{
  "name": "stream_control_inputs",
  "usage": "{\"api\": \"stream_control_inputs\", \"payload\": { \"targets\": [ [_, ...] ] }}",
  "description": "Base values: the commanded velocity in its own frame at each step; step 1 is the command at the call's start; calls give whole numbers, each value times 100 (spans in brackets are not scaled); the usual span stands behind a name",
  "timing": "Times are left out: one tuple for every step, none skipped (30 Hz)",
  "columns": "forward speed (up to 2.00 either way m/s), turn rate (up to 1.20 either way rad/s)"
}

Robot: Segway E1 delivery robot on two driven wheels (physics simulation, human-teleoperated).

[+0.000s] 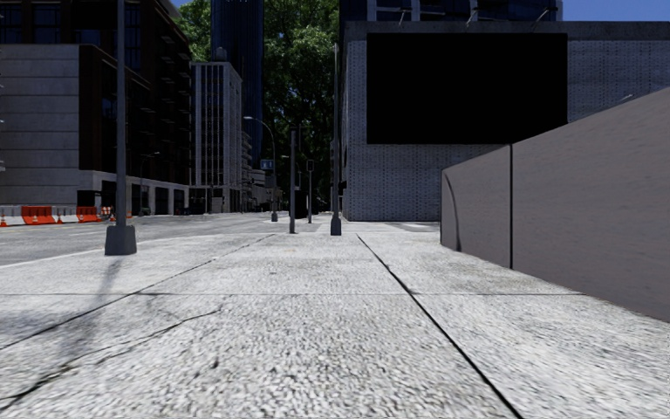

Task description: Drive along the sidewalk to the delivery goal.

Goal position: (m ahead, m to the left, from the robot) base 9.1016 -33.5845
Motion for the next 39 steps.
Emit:
{"api": "stream_control_inputs", "payload": {
  "targets": [
    [200, 0],
    [200, 0],
    [200, 0],
    [200, 0],
    [200, 0],
    [200, 0],
    [200, 0],
    [200, 0],
    [200, 0],
    [200, 0],
    [200, 0],
    [200, 0],
    [200, 0],
    [200, 0],
    [200, 0],
    [200, 0],
    [200, 0],
    [200, 0],
    [200, 0],
    [200, 0],
    [200, 0],
    [200, 0],
    [200, 0],
    [200, 0],
    [200, 0],
    [200, 0],
    [200, 0],
    [200, 0],
    [200, 0],
    [200, 0],
    [200, 0],
    [200, 0],
    [200, 0],
    [200, 0],
    [200, 0],
    [200, 0],
    [200, 0],
    [200, 0],
    [200, 0]
  ]
}}
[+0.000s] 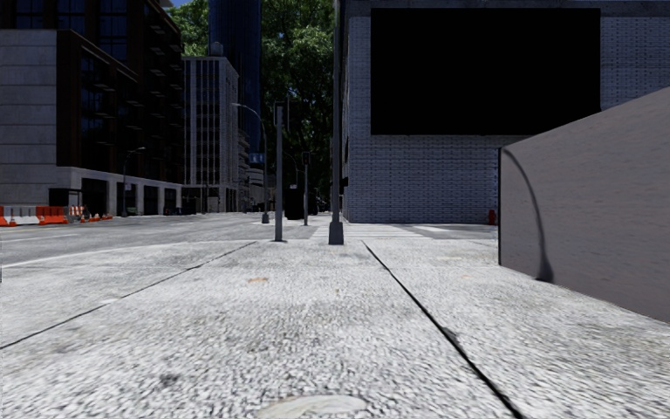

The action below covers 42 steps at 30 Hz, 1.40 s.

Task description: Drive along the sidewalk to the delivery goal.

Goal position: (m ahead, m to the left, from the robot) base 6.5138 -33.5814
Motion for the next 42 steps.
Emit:
{"api": "stream_control_inputs", "payload": {
  "targets": [
    [200, 0],
    [200, 0],
    [200, 0],
    [200, 0],
    [200, 0],
    [200, 0],
    [200, 0],
    [200, 0],
    [200, 0],
    [200, 0],
    [200, 0],
    [200, 0],
    [200, 0],
    [200, 0],
    [200, 0],
    [200, 0],
    [200, 0],
    [200, -8],
    [200, -8],
    [200, -16],
    [200, -19],
    [200, -20],
    [200, -20],
    [200, -20],
    [200, -20],
    [200, -23],
    [200, -28],
    [199, -30],
    [193, -30],
    [190, -30],
    [189, -31],
    [188, -31],
    [188, -31],
    [187, -32],
    [181, -34],
    [179, -35],
    [177, -36],
    [177, -36],
    [177, -36],
    [177, -36],
    [177, -36],
    [177, -36]
  ]
}}
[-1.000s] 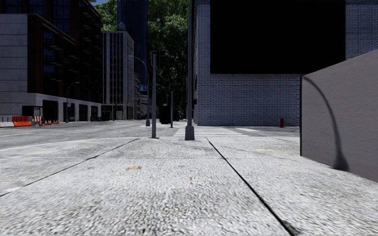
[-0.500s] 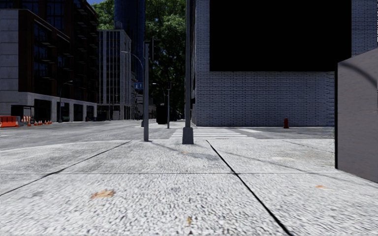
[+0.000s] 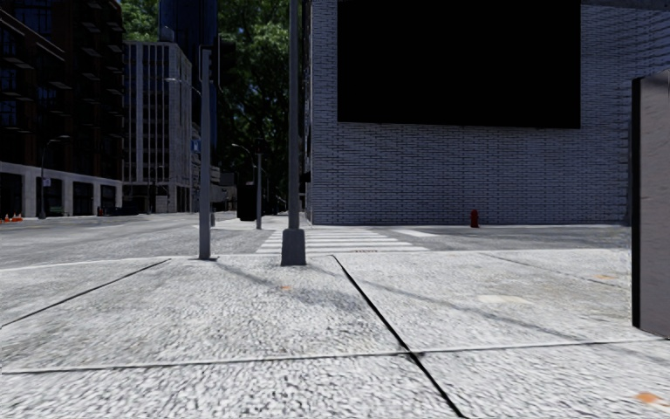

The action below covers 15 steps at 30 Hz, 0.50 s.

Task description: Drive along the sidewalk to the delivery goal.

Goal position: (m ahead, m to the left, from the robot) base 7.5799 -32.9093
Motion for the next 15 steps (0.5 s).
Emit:
{"api": "stream_control_inputs", "payload": {
  "targets": [
    [177, -36],
    [177, -36],
    [177, -36],
    [177, -36],
    [177, -36],
    [177, -36],
    [177, -36],
    [177, -36],
    [177, -36],
    [177, -36],
    [177, -37],
    [177, -37],
    [177, -40],
    [177, -44],
    [177, -46]
  ]
}}
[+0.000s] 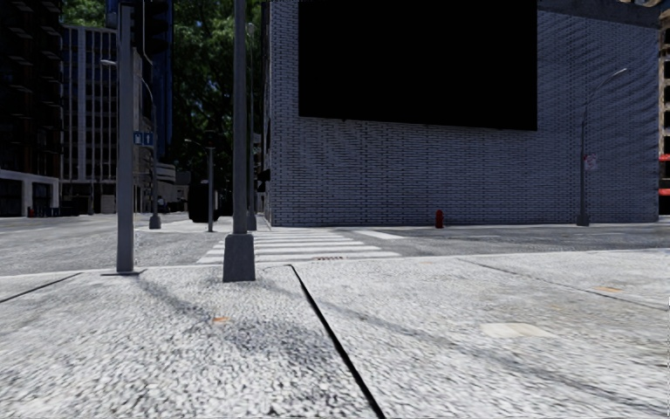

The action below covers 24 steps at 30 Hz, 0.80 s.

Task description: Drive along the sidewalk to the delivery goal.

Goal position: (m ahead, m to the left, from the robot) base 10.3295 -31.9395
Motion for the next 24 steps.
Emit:
{"api": "stream_control_inputs", "payload": {
  "targets": [
    [177, -48],
    [177, -48],
    [177, -48],
    [177, -48],
    [177, -48],
    [177, -48],
    [177, -48],
    [177, -51],
    [177, -52],
    [177, -52],
    [177, -52],
    [177, -52],
    [177, -53],
    [177, -54],
    [177, -54],
    [177, -54],
    [177, -55],
    [177, -55],
    [177, -55],
    [177, -55],
    [177, -55],
    [177, -55],
    [177, -55],
    [177, -55]
  ]
}}
